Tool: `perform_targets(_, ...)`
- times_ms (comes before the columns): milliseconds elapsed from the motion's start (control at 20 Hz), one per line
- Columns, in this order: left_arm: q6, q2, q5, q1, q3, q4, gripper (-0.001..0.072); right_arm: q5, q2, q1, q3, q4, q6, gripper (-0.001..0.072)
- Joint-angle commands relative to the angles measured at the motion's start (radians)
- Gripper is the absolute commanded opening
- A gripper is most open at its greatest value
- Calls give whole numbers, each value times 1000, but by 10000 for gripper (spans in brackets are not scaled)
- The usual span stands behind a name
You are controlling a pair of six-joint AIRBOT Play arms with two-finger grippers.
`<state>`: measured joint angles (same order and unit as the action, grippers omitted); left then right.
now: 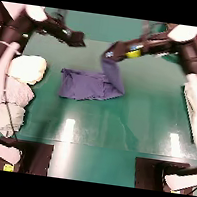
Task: Fold the shirts.
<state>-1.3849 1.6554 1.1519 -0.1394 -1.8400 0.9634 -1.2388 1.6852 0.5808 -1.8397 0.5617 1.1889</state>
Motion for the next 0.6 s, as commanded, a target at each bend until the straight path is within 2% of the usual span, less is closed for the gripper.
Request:
perform_targets(0, 6, -106, 50, 144, 0, 11, 28, 219, 185, 205, -93, -58, -109, 370)
perform_targets(50, 6, -126, 63, 177, -1, 11, 28, 246, 247, 254, -146, -56, -109, 535)
perform_targets(100, 6, -144, 78, 204, -1, 11, 28, 237, 293, 284, -192, -56, -109, 563)
perform_targets(200, 8, -171, 109, 245, 0, 11, 28, 196, 328, 296, -229, -34, -109, 554)
perform_targets(350, 32, -183, 158, 265, 0, 23, 28, 94, 266, 215, -128, 19, -52, 548)
perform_targets(400, 33, -183, 172, 265, 0, 27, 28, 43, 240, 175, -87, 53, -34, 482)
perform_targets(450, 32, -183, 179, 265, 0, 27, 28, -7, 209, 129, -35, 94, -21, 447)
perform_targets(550, 32, -183, 184, 265, 0, 26, 28, -53, 135, 32, 90, 148, 0, 448)
